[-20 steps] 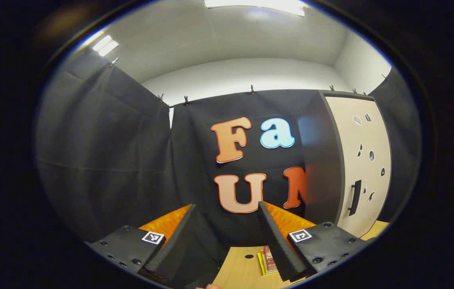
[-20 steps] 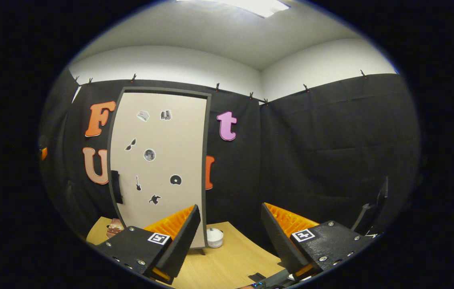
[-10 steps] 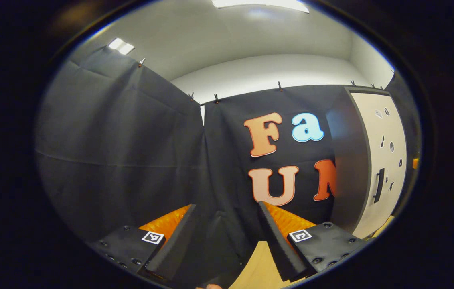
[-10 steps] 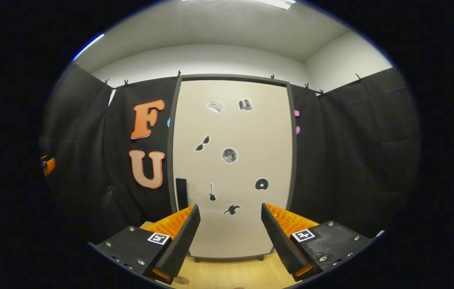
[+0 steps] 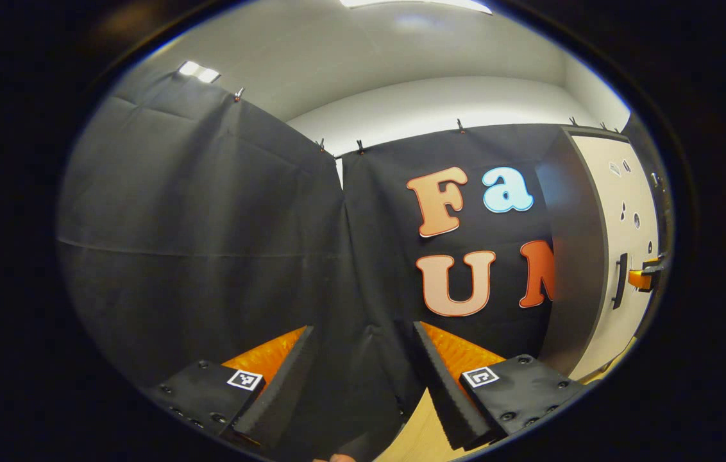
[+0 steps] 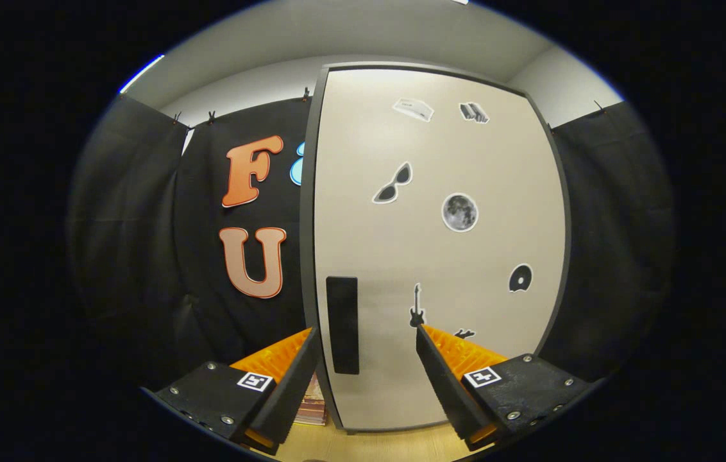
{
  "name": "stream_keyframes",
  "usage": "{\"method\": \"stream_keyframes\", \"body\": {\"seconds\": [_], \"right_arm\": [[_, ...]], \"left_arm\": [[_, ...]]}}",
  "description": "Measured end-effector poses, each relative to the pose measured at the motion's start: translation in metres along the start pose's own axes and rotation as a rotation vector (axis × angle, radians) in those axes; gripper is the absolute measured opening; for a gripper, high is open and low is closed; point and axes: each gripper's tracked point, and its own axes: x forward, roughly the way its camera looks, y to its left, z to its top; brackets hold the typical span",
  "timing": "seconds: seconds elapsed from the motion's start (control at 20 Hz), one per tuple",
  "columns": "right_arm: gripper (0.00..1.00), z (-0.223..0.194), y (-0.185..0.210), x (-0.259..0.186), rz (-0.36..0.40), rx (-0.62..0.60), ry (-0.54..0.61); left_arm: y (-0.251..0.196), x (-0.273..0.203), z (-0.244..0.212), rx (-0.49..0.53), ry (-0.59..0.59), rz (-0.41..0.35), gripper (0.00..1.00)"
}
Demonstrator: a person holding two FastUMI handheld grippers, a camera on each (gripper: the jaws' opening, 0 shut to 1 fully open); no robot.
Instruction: Open the cabinet door with the right hand, grasp the bottle in the cabinet with the left hand and place it on the coaster, then close the cabinet door with the right hand.
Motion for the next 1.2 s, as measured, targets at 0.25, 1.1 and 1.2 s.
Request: {"method": "stream_keyframes", "body": {"seconds": [0.25, 1.1, 1.2], "right_arm": [[0.83, -0.017, -0.002, 0.045, -0.053, 0.004, 0.037], [0.26, -0.027, 0.018, 0.033, 0.124, 0.034, 0.083], [0.26, -0.022, 0.019, 0.021, 0.149, 0.036, 0.09]], "left_arm": [[-0.006, 0.009, -0.003, -0.022, 0.017, 0.007, 0.97], [-0.038, 0.022, -0.006, 0.058, -0.02, -0.063, 0.97], [-0.039, 0.023, -0.011, 0.045, -0.012, -0.073, 0.97]]}}
